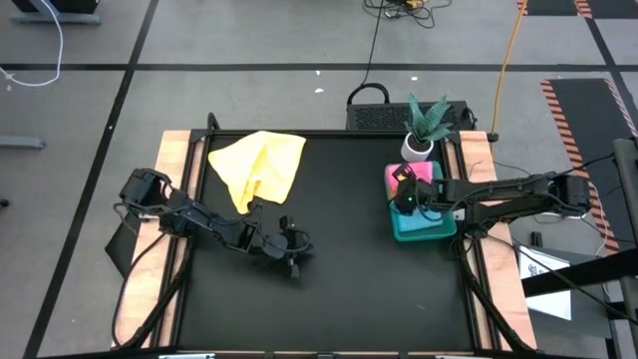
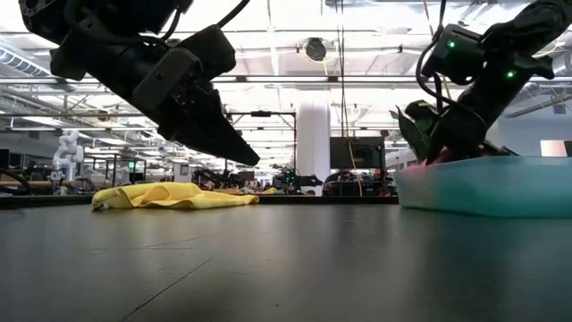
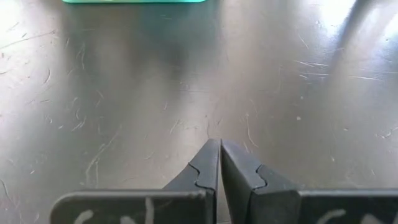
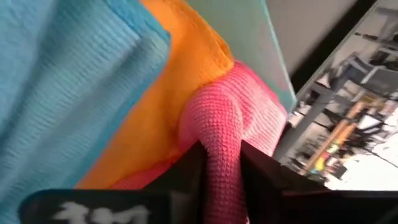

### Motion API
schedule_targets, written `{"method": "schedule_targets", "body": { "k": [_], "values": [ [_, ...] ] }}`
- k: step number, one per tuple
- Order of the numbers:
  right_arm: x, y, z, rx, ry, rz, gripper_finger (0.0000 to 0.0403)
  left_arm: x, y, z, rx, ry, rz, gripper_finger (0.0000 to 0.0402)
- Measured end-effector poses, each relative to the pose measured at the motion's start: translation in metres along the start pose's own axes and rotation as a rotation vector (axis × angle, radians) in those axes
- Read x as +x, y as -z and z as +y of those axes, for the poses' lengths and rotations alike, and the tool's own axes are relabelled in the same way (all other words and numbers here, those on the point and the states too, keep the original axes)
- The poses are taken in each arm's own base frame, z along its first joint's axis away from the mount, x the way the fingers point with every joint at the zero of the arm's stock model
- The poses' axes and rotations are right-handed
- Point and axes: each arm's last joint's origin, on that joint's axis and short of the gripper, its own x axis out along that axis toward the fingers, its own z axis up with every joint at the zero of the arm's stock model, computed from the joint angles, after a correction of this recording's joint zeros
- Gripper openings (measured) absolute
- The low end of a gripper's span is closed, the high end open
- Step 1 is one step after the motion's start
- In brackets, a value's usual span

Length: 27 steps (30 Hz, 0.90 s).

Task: Fold microfiber towels
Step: Put the pink microfiber cloth into the green bin

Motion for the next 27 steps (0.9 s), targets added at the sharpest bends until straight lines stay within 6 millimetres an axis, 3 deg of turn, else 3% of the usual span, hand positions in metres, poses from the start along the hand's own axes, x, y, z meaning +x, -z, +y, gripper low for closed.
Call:
{"method": "schedule_targets", "body": {
  "k": [9,13,20,27],
  "values": [
    [-0.003,-0.005,-0.003,0.15,0.017,-0.082,0.0218,0.0,0.0,0.0,-0.004,0.001,0.0,0.0021],
    [-0.011,-0.008,-0.002,0.262,0.03,-0.119,0.0257,0.0,0.0,0.0,-0.004,0.001,0.001,0.0021],
    [-0.032,-0.005,-0.02,0.635,-0.083,-0.196,0.0249,0.0,0.0,0.0,0.001,0.001,-0.001,0.0021],
    [-0.049,0.007,-0.028,0.732,-0.214,-0.059,0.023,0.0,-0.002,-0.001,-0.006,0.006,-0.022,0.0021]
  ]
}}
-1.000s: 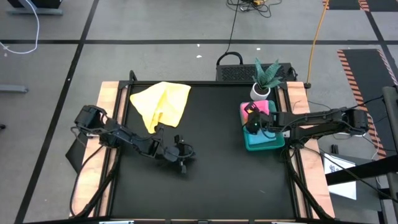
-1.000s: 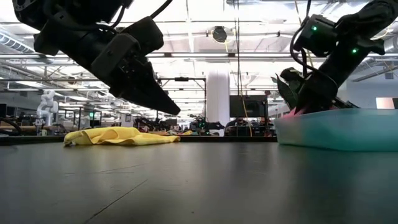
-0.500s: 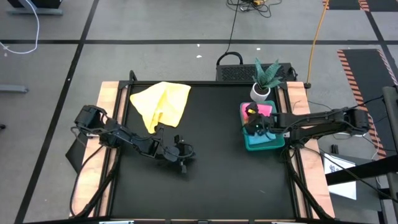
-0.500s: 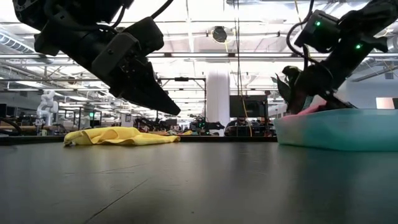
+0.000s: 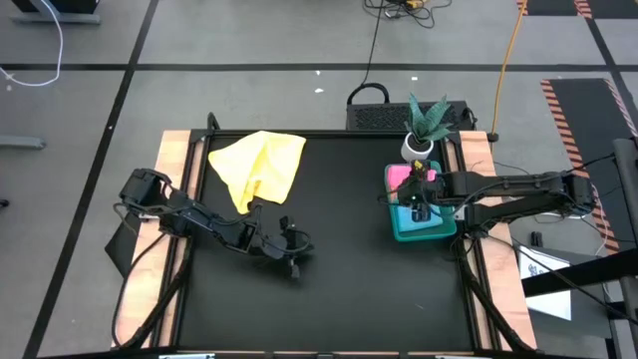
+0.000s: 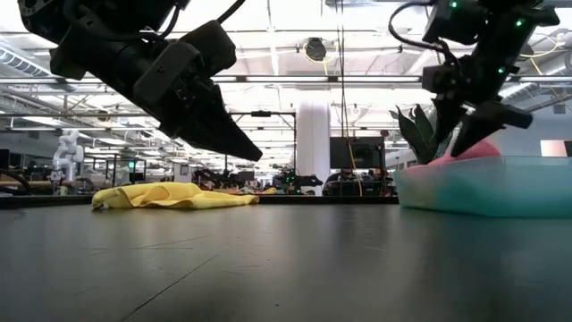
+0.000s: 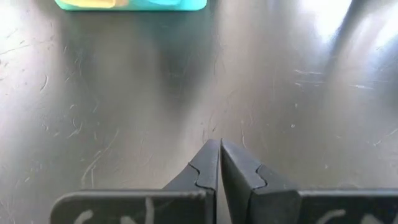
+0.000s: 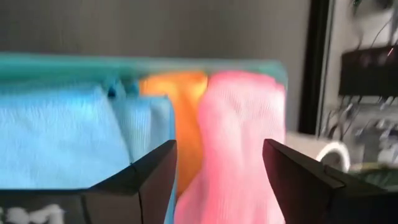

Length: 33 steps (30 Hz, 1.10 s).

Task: Fold microfiber towels
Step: Put the pink microfiber cloth into the green bin

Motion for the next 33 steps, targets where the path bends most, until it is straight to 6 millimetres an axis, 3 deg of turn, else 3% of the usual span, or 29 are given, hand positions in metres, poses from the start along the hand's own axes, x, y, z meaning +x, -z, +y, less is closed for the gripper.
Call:
{"method": "schedule_targets", "body": {
  "k": [5,9,16,19,24,29,33],
  "values": [
    [0.014,0.01,0.007,-0.038,-0.024,0.165,0.0229,0.0,-0.001,0.0,0.005,0.001,-0.005,0.0021],
    [0.032,0.014,0.011,-0.075,0.079,0.277,0.0238,0.0,0.0,0.0,0.007,0.001,-0.004,0.0021],
    [0.048,0.014,0.012,-0.198,0.094,0.388,0.0248,0.0,0.0,0.0,0.008,0.0,0.0,0.0021],
    [0.051,0.014,0.011,-0.241,0.08,0.408,0.0214,0.0,0.0,0.0,0.009,0.0,0.0,0.0021],
    [0.053,0.019,0.008,-0.317,0.05,0.457,0.0123,0.0,0.0,0.0,0.012,0.0,-0.001,0.0021],
    [0.051,0.017,0.003,-0.511,0.225,0.533,0.0023,0.0,0.0,0.0,0.013,0.0,0.0,0.0021],
    [0.052,0.009,0.001,-0.626,0.307,0.53,0.0016,0.0,0.0,0.0,0.015,0.0,0.0,0.0021]
  ]
}}
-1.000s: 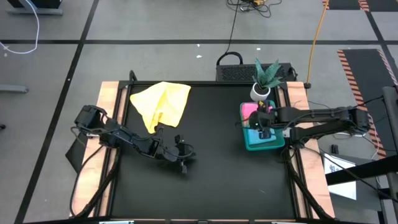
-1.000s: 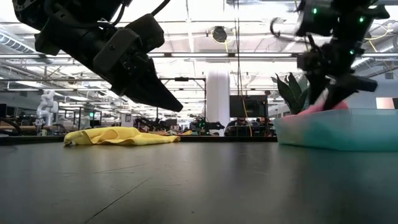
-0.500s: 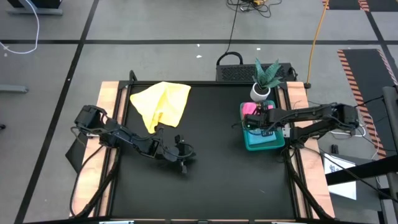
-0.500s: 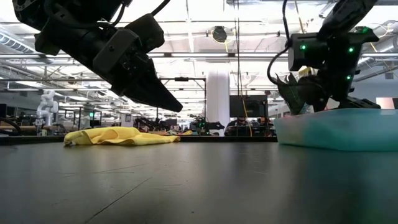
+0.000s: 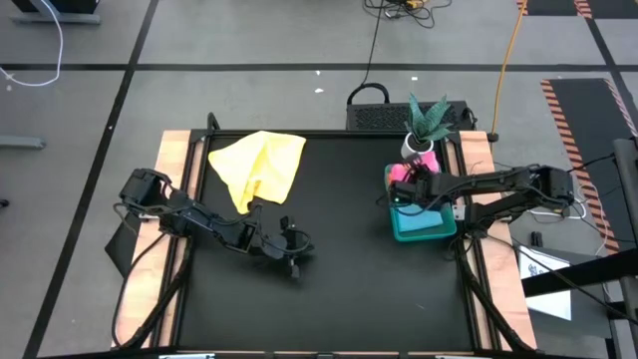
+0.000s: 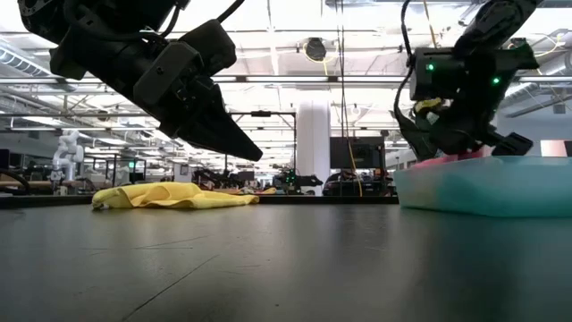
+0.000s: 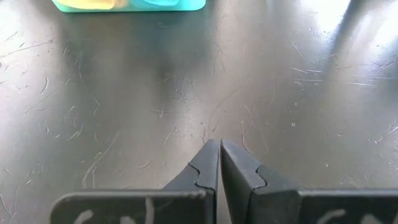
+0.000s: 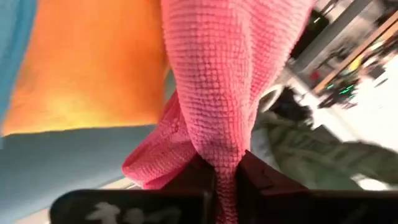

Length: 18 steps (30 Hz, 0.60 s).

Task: Fold microfiber towels
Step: Put the pink microfiber cloth into the green bin

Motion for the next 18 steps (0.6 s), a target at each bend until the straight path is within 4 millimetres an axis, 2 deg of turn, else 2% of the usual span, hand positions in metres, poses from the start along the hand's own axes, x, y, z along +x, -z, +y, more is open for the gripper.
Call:
{"method": "schedule_targets", "body": {
  "k": [5,9,18],
  "values": [
    [0.002,-0.009,-0.004,-0.058,0.068,-0.053,0.0012,0.0,0.0,0.0,0.0,0.0,0.0,0.0021],
    [0.006,-0.014,0.003,-0.07,0.052,-0.124,0.001,-0.001,0.001,-0.002,0.006,0.004,0.005,0.0021],
    [0.01,-0.009,0.02,-0.111,-0.032,-0.096,0.0071,-0.001,0.001,-0.004,0.018,0.012,0.004,0.0021]
  ]
}}
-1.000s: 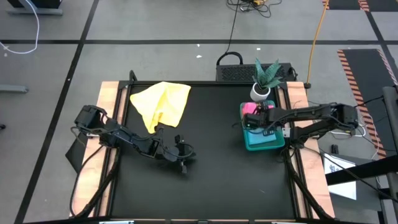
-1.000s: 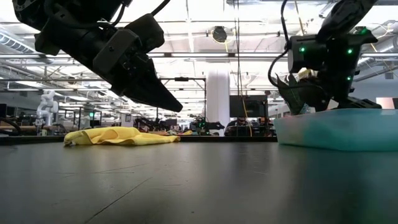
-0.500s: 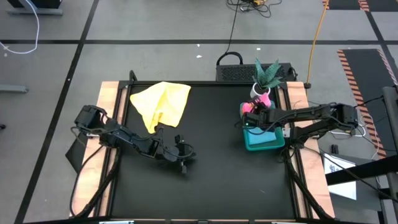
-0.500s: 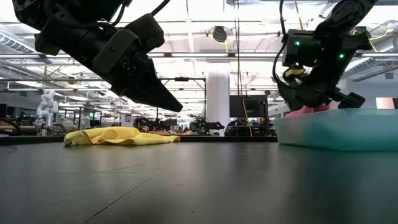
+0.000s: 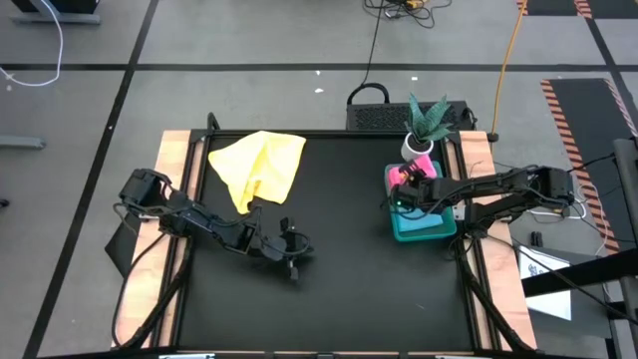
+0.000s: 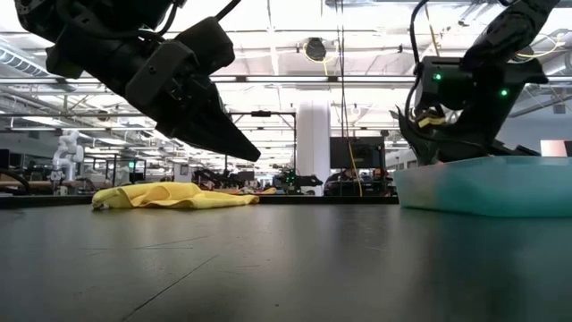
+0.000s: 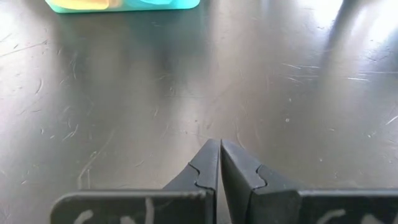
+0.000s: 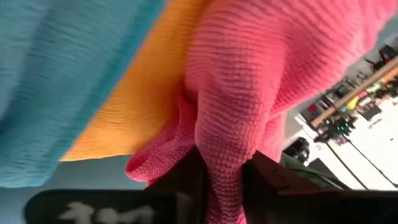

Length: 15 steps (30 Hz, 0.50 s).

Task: Fold microfiber towels
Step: Put the pink microfiber cloth into the green bin

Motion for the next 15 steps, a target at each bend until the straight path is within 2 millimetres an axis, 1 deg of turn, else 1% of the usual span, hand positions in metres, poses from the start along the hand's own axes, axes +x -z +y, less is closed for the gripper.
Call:
{"method": "schedule_targets", "body": {
  "k": [6,9,12,15],
  "values": [
    [-0.002,0.003,0.002,-0.026,-0.031,-0.008,0.0153,0.0,0.0,0.0,0.001,0.0,0.0,0.0021],
    [-0.012,0.003,-0.005,0.021,-0.039,-0.08,0.0192,0.0,0.0,0.0,0.001,0.0,0.0,0.0021],
    [-0.028,0.003,-0.016,0.104,-0.072,-0.168,0.0211,0.0,0.0,0.0,0.001,0.0,0.0,0.0021],
    [-0.041,0.009,-0.03,0.225,-0.133,-0.201,0.021,0.0,0.0,0.0,0.001,0.0,0.0,0.0021]
  ]
}}
